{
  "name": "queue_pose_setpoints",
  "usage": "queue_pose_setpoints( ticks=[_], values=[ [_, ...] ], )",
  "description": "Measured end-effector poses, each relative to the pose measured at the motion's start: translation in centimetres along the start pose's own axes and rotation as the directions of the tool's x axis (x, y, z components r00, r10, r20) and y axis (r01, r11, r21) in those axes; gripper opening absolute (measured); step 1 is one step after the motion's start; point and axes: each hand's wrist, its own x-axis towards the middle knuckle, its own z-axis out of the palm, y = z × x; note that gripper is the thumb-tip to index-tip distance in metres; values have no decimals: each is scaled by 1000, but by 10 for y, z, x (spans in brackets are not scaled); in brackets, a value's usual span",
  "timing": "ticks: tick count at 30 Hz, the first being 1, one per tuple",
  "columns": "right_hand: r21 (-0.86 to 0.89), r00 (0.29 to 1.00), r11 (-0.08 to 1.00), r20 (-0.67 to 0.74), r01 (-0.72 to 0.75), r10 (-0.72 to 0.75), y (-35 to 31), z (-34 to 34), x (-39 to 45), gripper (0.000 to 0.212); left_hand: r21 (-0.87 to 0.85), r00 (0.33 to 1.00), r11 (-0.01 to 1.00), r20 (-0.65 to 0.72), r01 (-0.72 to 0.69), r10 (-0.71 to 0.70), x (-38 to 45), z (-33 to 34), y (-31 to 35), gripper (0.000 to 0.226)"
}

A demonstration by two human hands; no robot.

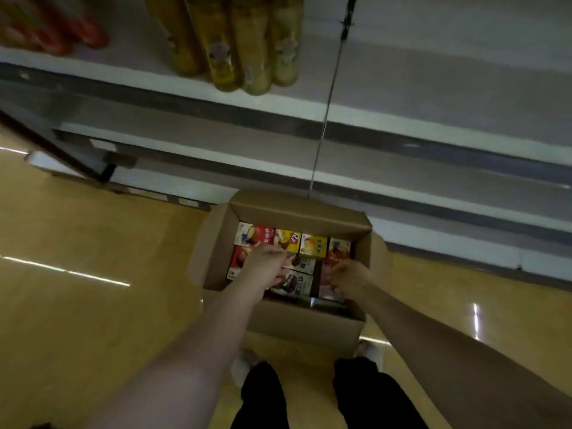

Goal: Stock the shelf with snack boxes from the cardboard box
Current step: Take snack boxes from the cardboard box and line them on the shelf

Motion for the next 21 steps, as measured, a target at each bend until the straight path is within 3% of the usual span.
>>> queue_pose_setpoints(
  ticks=[4, 8, 14, 18, 21],
  values=[
    [-176, 996, 982, -40, 67, -75, 25, 37, 40, 27, 12, 999, 1000, 32, 5, -5, 60, 1, -32, 12],
    [-393, 994, 913, 27, 108, -106, 68, 66, 117, 34, 104, 997, 992, 49, -70, 65, 137, 25, -75, 13],
    [-444, 965, 873, 244, 203, -100, 141, 121, 239, 45, 319, 982, 934, 150, -161, 118, 250, 72, -153, 17],
    [-598, 895, 720, 441, 353, -72, 178, 151, 295, 60, 416, 973, 886, 180, -207, 143, 307, 89, -187, 27],
    [-636, 876, 654, 474, 409, -87, 190, 165, 322, 58, 416, 960, 869, 194, -268, 203, 337, 98, -200, 40]
  ],
)
